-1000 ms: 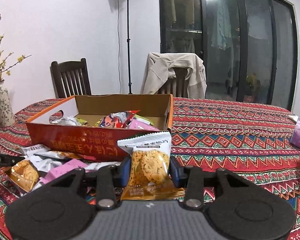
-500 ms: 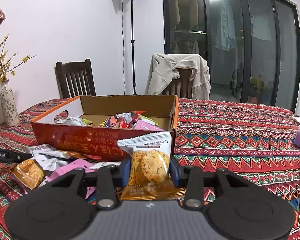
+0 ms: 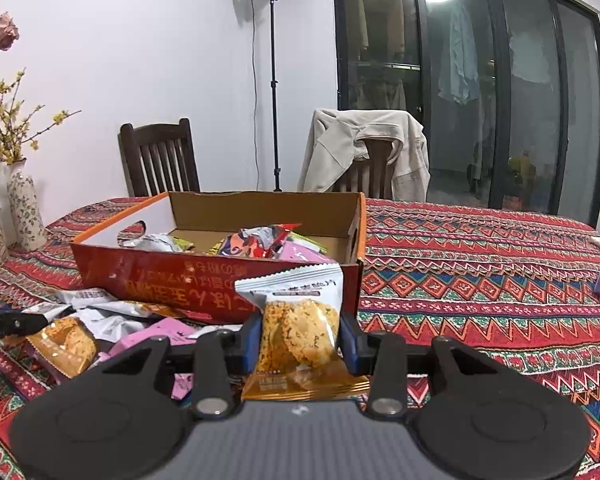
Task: Organize snacks
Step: 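Grasp a pumpkin-seed cracker packet with the right tool while the left tool grasps another, then carry both cracker packets into the box and open both tools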
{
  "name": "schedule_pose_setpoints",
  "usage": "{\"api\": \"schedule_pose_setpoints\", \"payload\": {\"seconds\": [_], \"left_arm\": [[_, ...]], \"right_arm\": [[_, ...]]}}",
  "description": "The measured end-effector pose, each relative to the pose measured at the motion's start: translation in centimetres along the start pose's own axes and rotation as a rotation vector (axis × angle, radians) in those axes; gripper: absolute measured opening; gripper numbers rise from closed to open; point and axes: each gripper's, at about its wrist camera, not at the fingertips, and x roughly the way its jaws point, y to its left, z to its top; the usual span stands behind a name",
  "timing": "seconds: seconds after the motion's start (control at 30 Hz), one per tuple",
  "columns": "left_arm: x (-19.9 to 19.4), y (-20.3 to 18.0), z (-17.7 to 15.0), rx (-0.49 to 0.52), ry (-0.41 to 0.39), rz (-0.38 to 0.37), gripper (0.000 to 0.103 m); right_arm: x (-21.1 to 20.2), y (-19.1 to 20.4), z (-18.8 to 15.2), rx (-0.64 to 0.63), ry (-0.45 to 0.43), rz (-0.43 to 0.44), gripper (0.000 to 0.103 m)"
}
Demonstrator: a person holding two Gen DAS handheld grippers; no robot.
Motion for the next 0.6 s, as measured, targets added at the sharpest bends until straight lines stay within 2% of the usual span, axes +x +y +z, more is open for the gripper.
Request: {"api": "schedule_pose_setpoints", "payload": {"seconds": [0.3,0.47,0.6], "left_arm": [[-1.8,-1.5,2.7,0.058,-0.082,0.012,0.051],[-1.6,-2.9,5.3,0.092,-0.128,0.001,0.051],[-0.3,-4.5,7.7,0.131,-0.135,-0.007,0.051]], "right_arm": [[-1.4,0.8,2.1,-0.030,-0.029,0.003,0.039],[-0.8,1.6,4.0,-0.054,-0.038,-0.001,0.039],[0.0,2.3,5.9,-0.076,-0.051,-0.011,0.039]]}}
